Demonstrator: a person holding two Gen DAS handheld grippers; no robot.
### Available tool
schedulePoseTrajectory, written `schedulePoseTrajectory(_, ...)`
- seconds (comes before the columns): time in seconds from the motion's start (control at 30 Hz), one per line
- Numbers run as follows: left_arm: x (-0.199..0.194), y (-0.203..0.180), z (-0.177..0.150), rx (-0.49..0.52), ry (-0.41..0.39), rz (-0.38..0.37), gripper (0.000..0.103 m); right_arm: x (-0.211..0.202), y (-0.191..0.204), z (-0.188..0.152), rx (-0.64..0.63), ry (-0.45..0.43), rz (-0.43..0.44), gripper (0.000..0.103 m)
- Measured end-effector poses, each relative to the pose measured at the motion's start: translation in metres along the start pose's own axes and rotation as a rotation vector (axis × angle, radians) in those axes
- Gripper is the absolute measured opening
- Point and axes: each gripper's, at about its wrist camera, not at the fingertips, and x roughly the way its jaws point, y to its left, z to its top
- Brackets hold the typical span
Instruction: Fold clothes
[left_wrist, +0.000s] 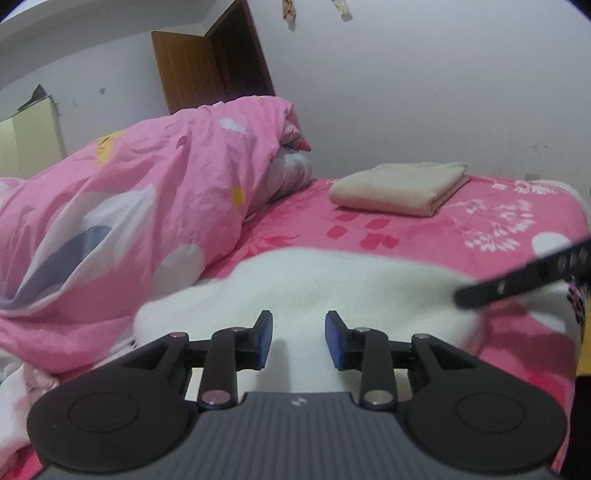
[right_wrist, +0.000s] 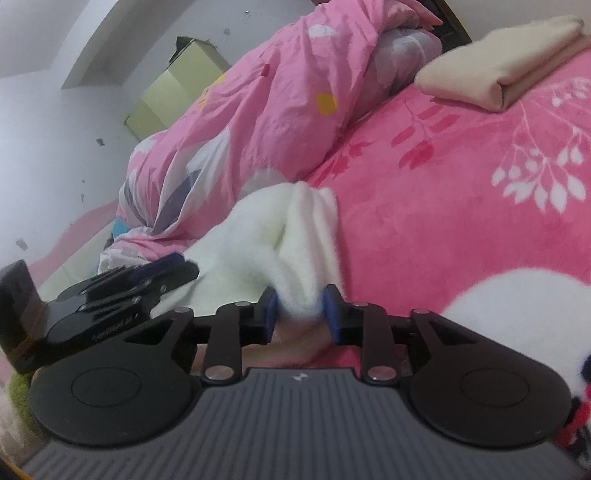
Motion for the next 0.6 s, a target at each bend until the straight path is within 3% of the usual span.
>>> schedulePoseTrajectory(0.07, -0.007, 0.005, -0.003, -0.029, -0.008, 0.007, 0.034, -0.006, 0.012, 0.007, -0.056, -0.007, -0.040, 0.047)
schedulePoseTrajectory(0.2, -0.022, 0.014, -0.008, -0.086, -0.023, 0.020, 0.033, -0.018, 0.055, 0.029, -0.268, -0.069, -0.110, 0.048)
schedulePoseTrajectory(0.27, -0.030, 0.019, -0.011, -0.115, -0.030, 0.026, 0.033, -0.012, 0.083, 0.041, -0.410, -0.105, -0.108, 0.047)
schedulePoseTrajectory(0.37, -0.023, 0.028, -0.021, -0.187, -0.018, 0.027, 0.033, 0.017, 0.118, 0.052, -0.574, -0.093, -0.089, 0.042)
schedulePoseTrajectory(0.5, -0.021, 0.031, -0.030, -0.228, -0.059, 0.000, 0.031, 0.064, 0.145, 0.050, -0.744, -0.005, -0.095, 0.024)
schedulePoseTrajectory(0.57, -0.019, 0.034, -0.035, -0.253, -0.073, -0.033, 0.031, 0.097, 0.130, 0.041, -0.779, 0.116, -0.193, 0.014)
schedulePoseTrajectory(0.6, -0.018, 0.035, -0.037, -0.266, -0.078, -0.058, 0.031, 0.111, 0.116, 0.033, -0.804, 0.163, -0.227, 0.014)
